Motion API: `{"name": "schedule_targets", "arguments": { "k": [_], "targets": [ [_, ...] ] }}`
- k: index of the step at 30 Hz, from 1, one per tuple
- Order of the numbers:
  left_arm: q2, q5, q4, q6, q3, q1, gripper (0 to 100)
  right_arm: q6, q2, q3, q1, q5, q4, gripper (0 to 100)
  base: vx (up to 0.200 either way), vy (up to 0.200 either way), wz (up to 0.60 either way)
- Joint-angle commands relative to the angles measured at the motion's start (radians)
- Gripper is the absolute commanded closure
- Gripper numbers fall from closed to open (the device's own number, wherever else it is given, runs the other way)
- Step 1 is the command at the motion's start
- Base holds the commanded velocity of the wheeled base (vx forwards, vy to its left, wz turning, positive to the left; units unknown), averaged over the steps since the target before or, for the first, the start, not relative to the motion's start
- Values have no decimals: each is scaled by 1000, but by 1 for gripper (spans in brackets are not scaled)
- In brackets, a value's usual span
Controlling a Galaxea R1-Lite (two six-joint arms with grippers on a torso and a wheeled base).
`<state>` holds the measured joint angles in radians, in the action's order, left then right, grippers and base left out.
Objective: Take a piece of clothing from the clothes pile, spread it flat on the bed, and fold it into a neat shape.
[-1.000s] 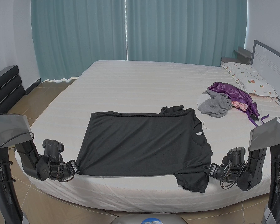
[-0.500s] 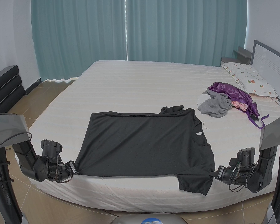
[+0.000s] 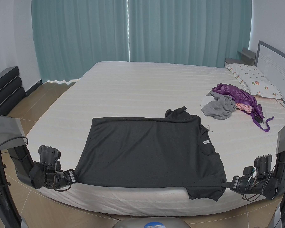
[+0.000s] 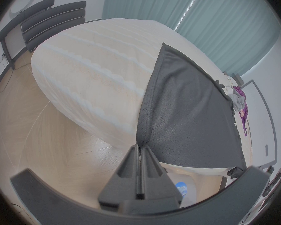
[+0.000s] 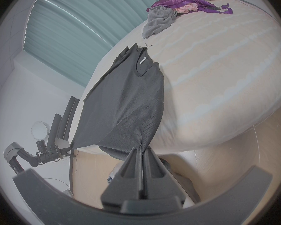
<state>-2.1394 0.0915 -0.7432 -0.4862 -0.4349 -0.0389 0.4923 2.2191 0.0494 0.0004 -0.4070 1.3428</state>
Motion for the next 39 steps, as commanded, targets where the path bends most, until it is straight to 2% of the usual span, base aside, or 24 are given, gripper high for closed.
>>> {"name": "schedule_targets", "arguments": {
  "k": [1, 6, 11, 15, 25, 35, 39],
  "targets": [
    [19, -1, 2, 21, 30, -1, 100, -9, -13, -39, -22, -10, 15, 100, 0, 0, 0],
    [49, -7, 18, 69, 65, -2, 100, -11, -6, -49, -33, -12, 26, 100, 0, 0, 0],
    [75, -32, 143, 97, 51, -6, 100, -18, -10, -49, -42, -12, 4, 100, 0, 0, 0],
    [95, -32, 183, 112, 51, -7, 100, -21, -12, -49, -45, -9, -8, 100, 0, 0, 0],
    [113, -73, 268, 155, 64, -22, 100, -94, -119, -49, -46, -6, -180, 100, 0, 0, 0],
    [188, -96, 416, 163, 53, -61, 100, -164, -161, -49, -60, -3, -278, 100, 0, 0, 0],
    [200, -96, 453, 169, 48, -67, 100, -166, -188, -49, -59, -3, -283, 100, 0, 0, 0]
  ]
}}
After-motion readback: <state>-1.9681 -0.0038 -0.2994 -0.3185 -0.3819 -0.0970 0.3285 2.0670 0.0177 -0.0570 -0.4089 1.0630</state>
